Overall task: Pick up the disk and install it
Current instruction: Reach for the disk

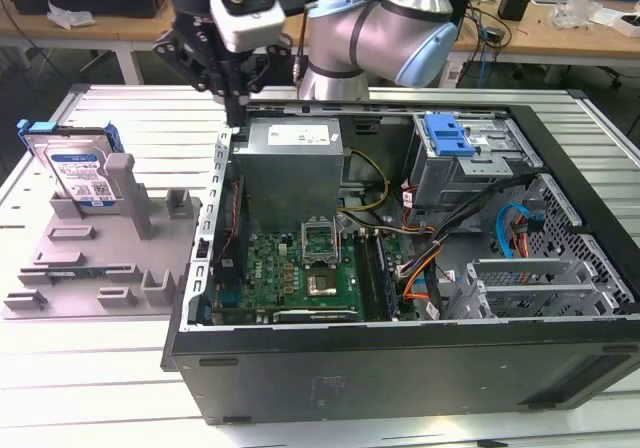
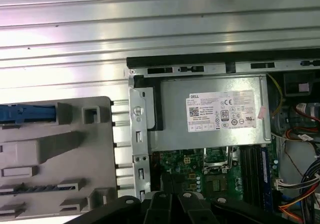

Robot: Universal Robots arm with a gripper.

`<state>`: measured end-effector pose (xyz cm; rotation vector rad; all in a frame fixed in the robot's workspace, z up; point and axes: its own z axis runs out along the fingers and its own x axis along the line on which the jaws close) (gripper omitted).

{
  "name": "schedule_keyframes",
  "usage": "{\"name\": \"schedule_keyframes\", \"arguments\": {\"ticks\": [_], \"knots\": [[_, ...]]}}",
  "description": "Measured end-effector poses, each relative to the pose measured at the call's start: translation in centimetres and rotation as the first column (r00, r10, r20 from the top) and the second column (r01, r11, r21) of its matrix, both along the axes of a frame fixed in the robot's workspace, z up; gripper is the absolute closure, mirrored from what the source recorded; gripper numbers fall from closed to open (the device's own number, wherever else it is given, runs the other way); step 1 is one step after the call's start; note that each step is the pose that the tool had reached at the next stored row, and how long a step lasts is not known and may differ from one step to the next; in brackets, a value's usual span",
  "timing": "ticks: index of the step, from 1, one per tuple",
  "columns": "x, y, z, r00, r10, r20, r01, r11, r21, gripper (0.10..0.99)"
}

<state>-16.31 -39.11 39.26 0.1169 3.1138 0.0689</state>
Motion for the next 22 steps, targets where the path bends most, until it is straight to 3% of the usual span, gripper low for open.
{"name": "schedule_keyframes", "arguments": {"ticks": [8, 18, 20, 22], "knots": [[-3.69, 1.47, -0.12, 1.0, 0.0, -0.0001, 0.0, 1.0, 0.0, 0.98], [-7.65, 3.2, -0.3, 1.0, 0.0, -0.0002, 0.0, 1.0, 0.0, 0.98], [-9.07, 3.6, -0.4, 1.0, 0.0, -0.0001, 0.0, 1.0, 0.0, 0.98], [-9.81, 3.78, -0.44, 1.0, 0.0, -0.0002, 0.0, 1.0, 0.0, 0.98]]}}
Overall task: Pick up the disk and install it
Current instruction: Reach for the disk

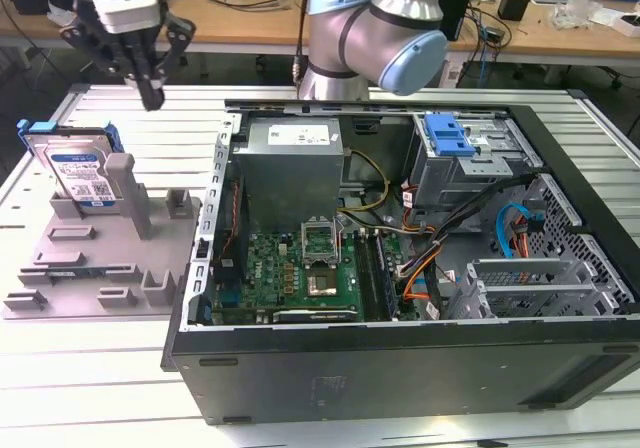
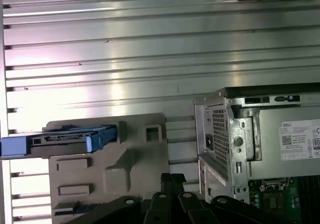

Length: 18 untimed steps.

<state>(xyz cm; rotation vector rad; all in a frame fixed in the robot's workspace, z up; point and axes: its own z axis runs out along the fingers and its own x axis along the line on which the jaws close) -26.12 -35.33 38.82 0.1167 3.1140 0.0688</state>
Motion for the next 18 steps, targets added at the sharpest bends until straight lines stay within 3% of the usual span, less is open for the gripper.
{"name": "schedule_keyframes", "arguments": {"ticks": [4, 10, 14, 18], "knots": [[-2.37, 0.57, -0.15, 1.0, 0.0, 0.0, 0.0, 1.0, 0.0, 0.98], [-4.86, 1.32, -0.33, 1.0, 0.0, -0.0002, 0.0, 1.0, 0.0, 0.98], [-6.88, 2.23, -0.5, 1.0, 0.0, -0.0002, 0.0, 1.0, 0.0, 0.98], [-8.33, 2.89, -0.63, 1.0, 0.0, -0.0001, 0.0, 1.0, 0.0, 0.98]]}}
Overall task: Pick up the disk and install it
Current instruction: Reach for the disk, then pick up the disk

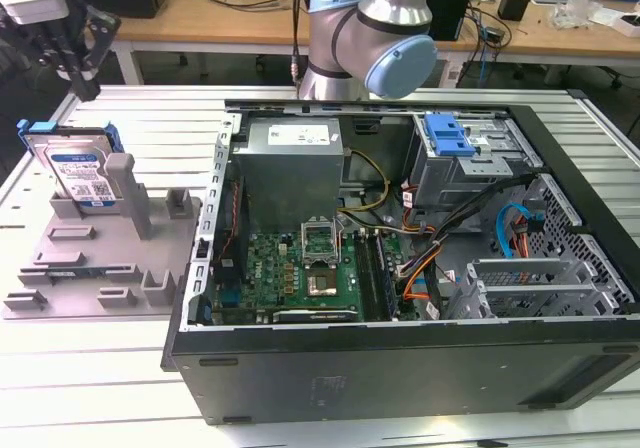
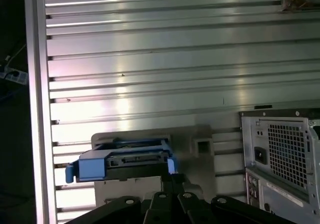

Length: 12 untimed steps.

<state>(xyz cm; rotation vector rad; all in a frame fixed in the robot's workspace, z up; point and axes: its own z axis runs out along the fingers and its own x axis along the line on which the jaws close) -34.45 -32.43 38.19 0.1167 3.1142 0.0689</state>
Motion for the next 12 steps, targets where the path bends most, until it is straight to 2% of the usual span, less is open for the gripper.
{"name": "schedule_keyframes", "arguments": {"ticks": [2, 12], "knots": [[-1.19, 0.53, -0.09, 1.0, 0.0, -0.0001, 0.0, 1.0, 0.0, 0.98], [-1.25, 0.58, -0.1, 1.0, 0.0, -0.0031, 0.0, 1.0, 0.0, 0.98]]}}
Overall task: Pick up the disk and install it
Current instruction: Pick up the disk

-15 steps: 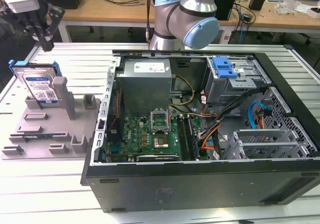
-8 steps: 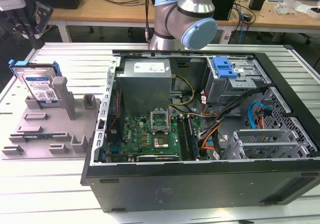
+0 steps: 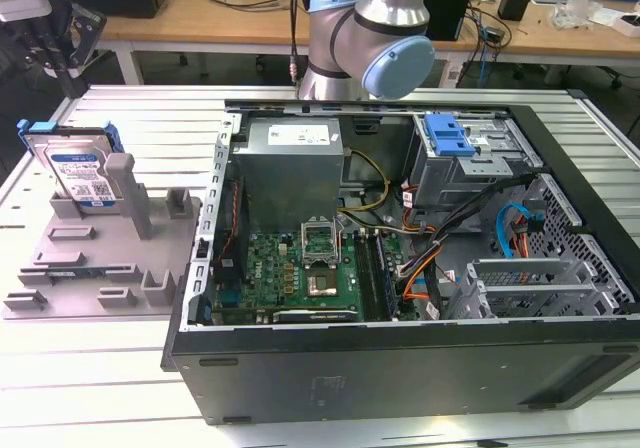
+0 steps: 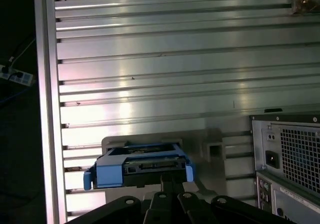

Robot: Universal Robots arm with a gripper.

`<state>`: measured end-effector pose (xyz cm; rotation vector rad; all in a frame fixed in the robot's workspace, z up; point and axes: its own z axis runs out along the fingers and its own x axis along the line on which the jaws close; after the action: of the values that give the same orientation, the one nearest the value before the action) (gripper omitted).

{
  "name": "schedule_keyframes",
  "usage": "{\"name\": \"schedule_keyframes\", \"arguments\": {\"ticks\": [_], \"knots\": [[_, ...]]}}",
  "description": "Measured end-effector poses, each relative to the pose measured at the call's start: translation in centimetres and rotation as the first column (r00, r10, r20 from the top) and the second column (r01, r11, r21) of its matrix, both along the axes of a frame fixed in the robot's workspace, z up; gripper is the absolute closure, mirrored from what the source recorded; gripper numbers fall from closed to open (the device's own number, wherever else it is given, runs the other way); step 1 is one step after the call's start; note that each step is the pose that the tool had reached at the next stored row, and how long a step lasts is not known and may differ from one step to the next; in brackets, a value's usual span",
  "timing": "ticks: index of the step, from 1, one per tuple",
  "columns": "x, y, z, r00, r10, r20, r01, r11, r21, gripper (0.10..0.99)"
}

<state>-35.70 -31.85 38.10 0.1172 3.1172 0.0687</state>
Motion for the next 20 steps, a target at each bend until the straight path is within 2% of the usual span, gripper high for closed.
{"name": "schedule_keyframes", "arguments": {"ticks": [7, 11, 14, 17, 18, 19, 20], "knots": [[0.0, 0.0, 0.0, 1.0, 0.0, -0.0006, 0.0, 1.0, 0.0, 0.98], [0.0, 0.0, -0.02, 0.9948, 0.102, -0.0006, -0.102, 0.9948, 0.0, 0.98], [0.0, 0.0, -0.03, 0.9858, 0.168, -0.0005, -0.168, 0.9858, 0.0, 0.98], [0.0, 0.0, -0.04, 0.972, 0.235, -0.0005, -0.235, 0.972, 0.0, 0.973], [0.0, 0.0, -0.05, 0.9676, 0.253, -0.0005, -0.253, 0.9676, 0.0, 0.918], [0.0, 0.0, -0.05, 0.9591, 0.283, -0.0006, -0.283, 0.9591, 0.0, 0.918], [0.0, 0.0, -0.05, 0.9539, 0.3, -0.0007, -0.3, 0.9539, 0.0, 0.851]]}}
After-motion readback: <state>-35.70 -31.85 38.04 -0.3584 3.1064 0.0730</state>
